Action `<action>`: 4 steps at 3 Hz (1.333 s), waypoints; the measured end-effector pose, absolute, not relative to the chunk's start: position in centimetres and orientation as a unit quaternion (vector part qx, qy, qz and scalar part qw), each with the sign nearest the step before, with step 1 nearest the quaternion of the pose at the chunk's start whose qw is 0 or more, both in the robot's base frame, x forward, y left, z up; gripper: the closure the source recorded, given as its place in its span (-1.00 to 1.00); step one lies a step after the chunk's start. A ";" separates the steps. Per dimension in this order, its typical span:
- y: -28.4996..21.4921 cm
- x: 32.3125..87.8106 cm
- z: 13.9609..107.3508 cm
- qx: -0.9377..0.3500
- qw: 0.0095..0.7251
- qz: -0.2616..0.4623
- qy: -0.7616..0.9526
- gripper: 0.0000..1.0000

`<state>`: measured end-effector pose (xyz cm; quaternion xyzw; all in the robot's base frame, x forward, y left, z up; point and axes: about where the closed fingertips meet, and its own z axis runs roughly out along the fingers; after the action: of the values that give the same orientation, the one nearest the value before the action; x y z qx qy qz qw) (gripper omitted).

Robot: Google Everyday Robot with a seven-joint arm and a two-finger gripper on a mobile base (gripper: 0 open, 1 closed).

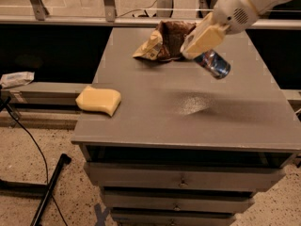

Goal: Place redbull can upright

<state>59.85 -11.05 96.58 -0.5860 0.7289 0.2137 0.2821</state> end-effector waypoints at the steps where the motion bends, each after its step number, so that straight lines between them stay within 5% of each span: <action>1: -12.1 59.1 102.1 -0.542 0.400 0.272 0.687 1.00; 3: -11.5 56.0 103.1 -0.421 0.540 0.381 0.621 1.00; 4: -11.1 56.2 101.7 -0.399 0.539 0.387 0.633 1.00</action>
Offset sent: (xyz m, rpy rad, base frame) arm -0.0525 -0.0247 0.0729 0.9789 -0.2546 -0.2272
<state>56.22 -11.05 101.65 -0.3987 0.6331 0.3871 0.5388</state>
